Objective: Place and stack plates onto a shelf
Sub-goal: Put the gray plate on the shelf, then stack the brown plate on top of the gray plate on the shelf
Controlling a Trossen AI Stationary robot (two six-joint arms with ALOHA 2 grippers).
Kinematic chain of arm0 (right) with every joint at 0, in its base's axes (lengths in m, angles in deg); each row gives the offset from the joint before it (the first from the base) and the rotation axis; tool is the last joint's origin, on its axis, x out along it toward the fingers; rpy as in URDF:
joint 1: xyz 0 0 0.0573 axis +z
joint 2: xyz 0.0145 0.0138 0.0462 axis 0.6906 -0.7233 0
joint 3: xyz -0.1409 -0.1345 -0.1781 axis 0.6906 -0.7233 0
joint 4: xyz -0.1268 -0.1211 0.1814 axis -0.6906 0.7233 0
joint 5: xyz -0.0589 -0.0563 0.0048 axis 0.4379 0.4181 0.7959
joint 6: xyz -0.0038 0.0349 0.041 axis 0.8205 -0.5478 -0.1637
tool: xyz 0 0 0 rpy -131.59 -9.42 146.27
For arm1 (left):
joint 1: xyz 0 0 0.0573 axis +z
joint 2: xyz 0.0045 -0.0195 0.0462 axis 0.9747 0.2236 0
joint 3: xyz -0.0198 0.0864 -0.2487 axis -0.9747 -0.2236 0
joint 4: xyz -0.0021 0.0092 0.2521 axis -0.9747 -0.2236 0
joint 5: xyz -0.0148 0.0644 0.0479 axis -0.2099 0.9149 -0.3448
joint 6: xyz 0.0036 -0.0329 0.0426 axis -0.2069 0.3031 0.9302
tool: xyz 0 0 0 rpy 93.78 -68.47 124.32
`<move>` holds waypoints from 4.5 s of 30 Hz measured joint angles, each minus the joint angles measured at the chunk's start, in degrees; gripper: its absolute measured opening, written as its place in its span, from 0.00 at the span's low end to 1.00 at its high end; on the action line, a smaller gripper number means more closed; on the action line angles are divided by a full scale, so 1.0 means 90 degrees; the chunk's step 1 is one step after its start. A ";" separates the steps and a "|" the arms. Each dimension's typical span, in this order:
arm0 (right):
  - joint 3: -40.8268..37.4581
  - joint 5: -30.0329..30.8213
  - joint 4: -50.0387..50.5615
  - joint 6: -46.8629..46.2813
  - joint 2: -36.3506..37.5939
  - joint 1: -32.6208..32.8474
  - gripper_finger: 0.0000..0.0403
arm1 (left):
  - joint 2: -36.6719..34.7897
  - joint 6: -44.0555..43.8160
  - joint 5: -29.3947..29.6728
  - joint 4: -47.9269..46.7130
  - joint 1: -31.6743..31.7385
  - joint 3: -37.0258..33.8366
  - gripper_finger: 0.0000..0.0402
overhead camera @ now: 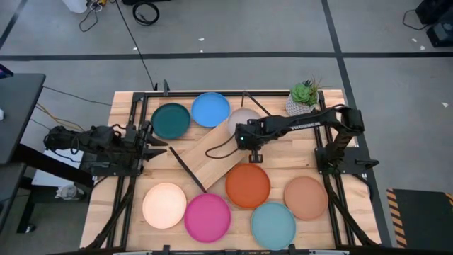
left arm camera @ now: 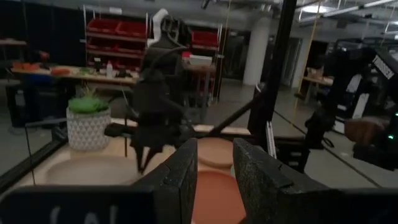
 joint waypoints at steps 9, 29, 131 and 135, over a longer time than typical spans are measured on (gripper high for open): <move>0.0020 0.0291 0.0015 0.0411 -0.0345 -0.0146 0.07 | 0.0404 -0.0127 -0.0001 0.0058 -0.0002 0.0007 0.27; -0.0005 -0.0237 0.0181 0.0454 -0.0282 -0.0048 0.11 | 0.0421 -0.0258 -0.0005 0.0047 0.0000 0.0007 0.27; -0.1311 -0.1237 0.1606 -0.7663 -0.0228 0.3531 0.04 | 0.0421 0.0431 -0.0002 -0.0642 0.0005 0.0005 0.27; -0.0677 -0.0969 0.2276 -0.7067 -0.0209 0.3591 0.04 | 0.0421 0.0431 -0.0003 -0.0644 0.0007 0.0005 0.27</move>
